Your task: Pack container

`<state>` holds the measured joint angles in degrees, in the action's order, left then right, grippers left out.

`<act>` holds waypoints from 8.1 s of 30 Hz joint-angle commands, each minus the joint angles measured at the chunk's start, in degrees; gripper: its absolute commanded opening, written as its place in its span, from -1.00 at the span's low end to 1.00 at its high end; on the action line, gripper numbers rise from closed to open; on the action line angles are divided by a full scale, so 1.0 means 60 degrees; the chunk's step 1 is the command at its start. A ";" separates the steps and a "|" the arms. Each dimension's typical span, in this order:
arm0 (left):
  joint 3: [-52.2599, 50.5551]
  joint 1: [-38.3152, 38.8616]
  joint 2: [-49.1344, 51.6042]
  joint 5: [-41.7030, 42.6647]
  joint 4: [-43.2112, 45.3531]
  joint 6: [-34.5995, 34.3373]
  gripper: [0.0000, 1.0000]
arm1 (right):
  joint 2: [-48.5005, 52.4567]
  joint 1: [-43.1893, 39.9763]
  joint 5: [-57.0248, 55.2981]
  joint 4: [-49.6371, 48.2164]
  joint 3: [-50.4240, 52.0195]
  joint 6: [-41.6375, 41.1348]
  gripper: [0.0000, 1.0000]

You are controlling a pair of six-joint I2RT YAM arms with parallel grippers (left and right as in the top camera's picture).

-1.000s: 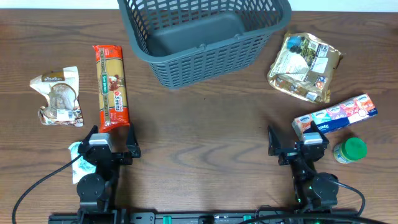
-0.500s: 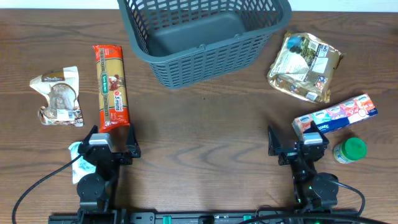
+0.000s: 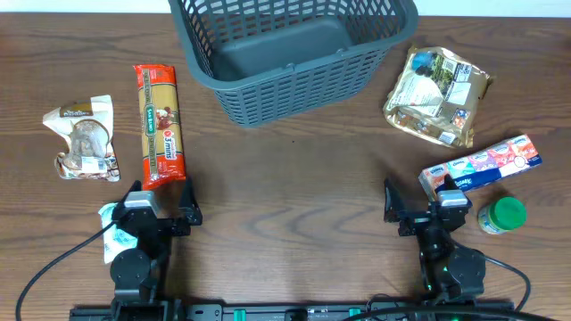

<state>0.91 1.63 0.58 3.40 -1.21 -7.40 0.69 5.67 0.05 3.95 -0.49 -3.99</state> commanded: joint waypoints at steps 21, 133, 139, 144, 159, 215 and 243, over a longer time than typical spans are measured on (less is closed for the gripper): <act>1.0972 0.0029 1.0112 0.1351 -0.6222 -0.0036 0.97 | 0.9541 -0.0127 0.0714 0.4779 -0.9927 -0.0288 0.98; 1.7030 0.3005 1.5588 -0.1242 -1.0663 -0.0783 -0.87 | 2.0225 0.0597 0.2244 1.2754 -2.3165 0.1530 -0.98; 1.7030 0.2994 1.5256 -0.2229 -1.1147 -0.1005 -0.39 | 2.0214 0.0415 0.1789 1.2029 -2.4749 0.1745 -0.69; 1.7030 0.2634 1.4819 -0.2827 -1.1315 -0.1366 -0.10 | 2.0134 0.0178 -0.0630 1.1617 -2.6217 0.0648 -0.61; 1.7030 0.1687 1.4396 -0.2823 -1.2014 -0.1749 -0.09 | 2.0196 -0.2415 0.1027 1.1016 -2.5587 -0.0943 -0.98; 1.7030 0.1683 1.4393 -0.2841 -1.2058 -0.1483 -0.01 | 2.0210 -0.1781 0.3486 0.9785 -2.1762 0.1632 -0.09; 1.7030 0.1064 1.2779 -0.3228 -1.2050 -0.1464 0.39 | 1.9198 -0.6084 0.3362 1.2404 -2.0411 0.0186 0.99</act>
<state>102.15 8.29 77.25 -15.22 -73.30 -16.49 110.89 -30.11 12.64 79.48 -127.46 -8.60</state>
